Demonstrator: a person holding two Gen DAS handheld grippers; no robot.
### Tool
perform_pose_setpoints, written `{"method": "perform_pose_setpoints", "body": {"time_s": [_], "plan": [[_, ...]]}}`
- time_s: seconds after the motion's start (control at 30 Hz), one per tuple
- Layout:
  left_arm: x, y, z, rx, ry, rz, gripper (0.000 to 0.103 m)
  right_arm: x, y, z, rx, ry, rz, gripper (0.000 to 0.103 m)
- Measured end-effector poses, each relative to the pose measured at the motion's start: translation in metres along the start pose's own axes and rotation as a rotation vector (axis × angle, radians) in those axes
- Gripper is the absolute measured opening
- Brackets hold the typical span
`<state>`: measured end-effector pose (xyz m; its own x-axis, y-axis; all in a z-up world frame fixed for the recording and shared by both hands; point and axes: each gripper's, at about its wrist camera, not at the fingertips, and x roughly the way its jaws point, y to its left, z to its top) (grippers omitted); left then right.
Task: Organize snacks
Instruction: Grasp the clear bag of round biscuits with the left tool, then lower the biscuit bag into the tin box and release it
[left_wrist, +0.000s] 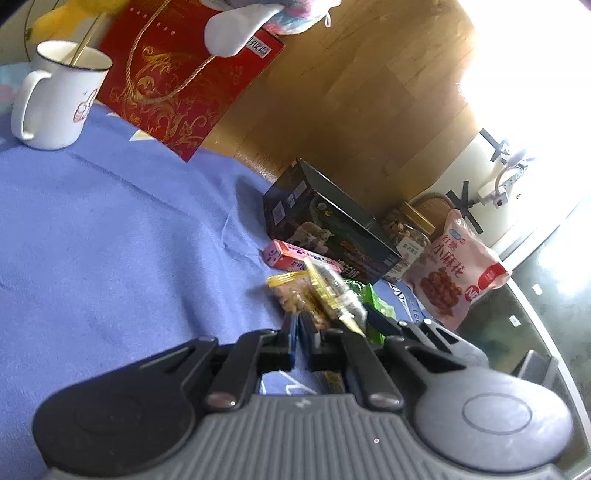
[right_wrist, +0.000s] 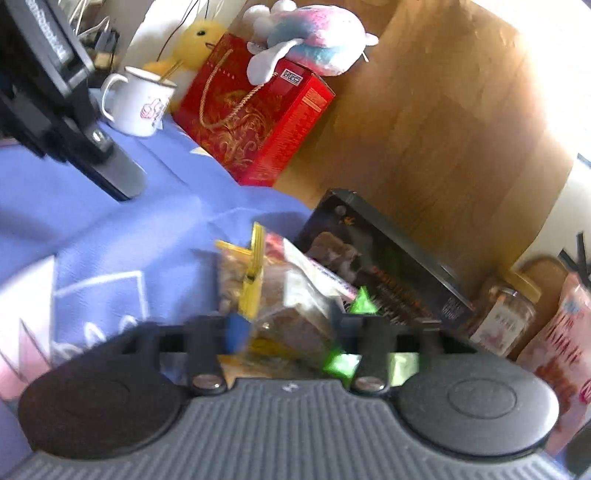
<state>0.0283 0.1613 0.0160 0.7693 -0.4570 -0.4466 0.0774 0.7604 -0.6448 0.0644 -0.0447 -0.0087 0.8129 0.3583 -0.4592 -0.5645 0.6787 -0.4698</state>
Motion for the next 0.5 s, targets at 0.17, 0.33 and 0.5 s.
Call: {"method": "perform_pose_setpoints", "body": {"time_s": [0.17, 0.33, 0.5], "plan": [[-0.006, 0.007, 0.002, -0.019, -0.026, -0.013, 0.003, -0.032, -0.032, 0.007, 0.285, -0.089, 0.096, 0.026], [-0.008, 0.007, 0.002, -0.027, -0.027, -0.043, 0.003, -0.055, -0.099, -0.011, 0.880, -0.118, 0.446, 0.027], [0.002, -0.005, -0.004, 0.005, 0.019, -0.075, 0.013, -0.052, -0.121, -0.075, 1.166, 0.028, 0.484, 0.028]]}}
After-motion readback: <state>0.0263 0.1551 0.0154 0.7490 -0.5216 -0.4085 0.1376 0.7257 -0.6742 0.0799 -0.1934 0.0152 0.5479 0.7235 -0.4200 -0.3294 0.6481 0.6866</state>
